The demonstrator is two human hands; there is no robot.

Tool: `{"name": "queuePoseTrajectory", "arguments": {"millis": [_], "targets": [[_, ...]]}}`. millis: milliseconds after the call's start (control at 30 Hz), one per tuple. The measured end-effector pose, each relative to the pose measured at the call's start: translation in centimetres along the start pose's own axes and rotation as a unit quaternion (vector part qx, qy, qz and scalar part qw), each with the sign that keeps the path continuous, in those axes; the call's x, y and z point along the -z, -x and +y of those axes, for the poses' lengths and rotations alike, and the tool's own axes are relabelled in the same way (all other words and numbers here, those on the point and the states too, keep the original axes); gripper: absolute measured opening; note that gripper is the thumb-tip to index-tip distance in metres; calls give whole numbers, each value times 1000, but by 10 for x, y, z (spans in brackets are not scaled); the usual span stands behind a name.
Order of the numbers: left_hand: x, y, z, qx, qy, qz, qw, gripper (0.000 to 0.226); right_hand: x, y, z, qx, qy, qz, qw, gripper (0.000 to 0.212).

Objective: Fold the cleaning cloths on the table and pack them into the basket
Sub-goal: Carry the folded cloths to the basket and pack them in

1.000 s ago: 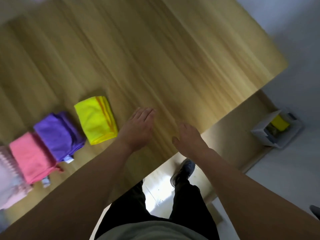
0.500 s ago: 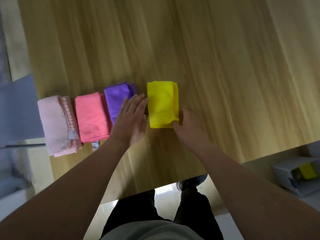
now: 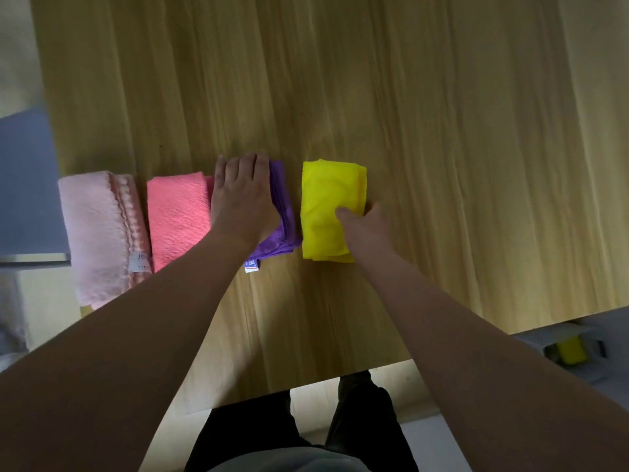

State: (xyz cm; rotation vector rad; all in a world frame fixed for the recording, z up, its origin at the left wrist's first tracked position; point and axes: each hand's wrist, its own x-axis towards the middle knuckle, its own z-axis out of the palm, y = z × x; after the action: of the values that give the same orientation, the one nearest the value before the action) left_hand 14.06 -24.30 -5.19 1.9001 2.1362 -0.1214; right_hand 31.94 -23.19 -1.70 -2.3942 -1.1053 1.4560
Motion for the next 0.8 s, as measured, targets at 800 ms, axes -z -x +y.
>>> {"name": "queuePoseTrajectory", "arguments": {"millis": [800], "targets": [[0,-16,123,-149,93,11,984,29,91,-18,74,-52,-82,57,994,42]]}}
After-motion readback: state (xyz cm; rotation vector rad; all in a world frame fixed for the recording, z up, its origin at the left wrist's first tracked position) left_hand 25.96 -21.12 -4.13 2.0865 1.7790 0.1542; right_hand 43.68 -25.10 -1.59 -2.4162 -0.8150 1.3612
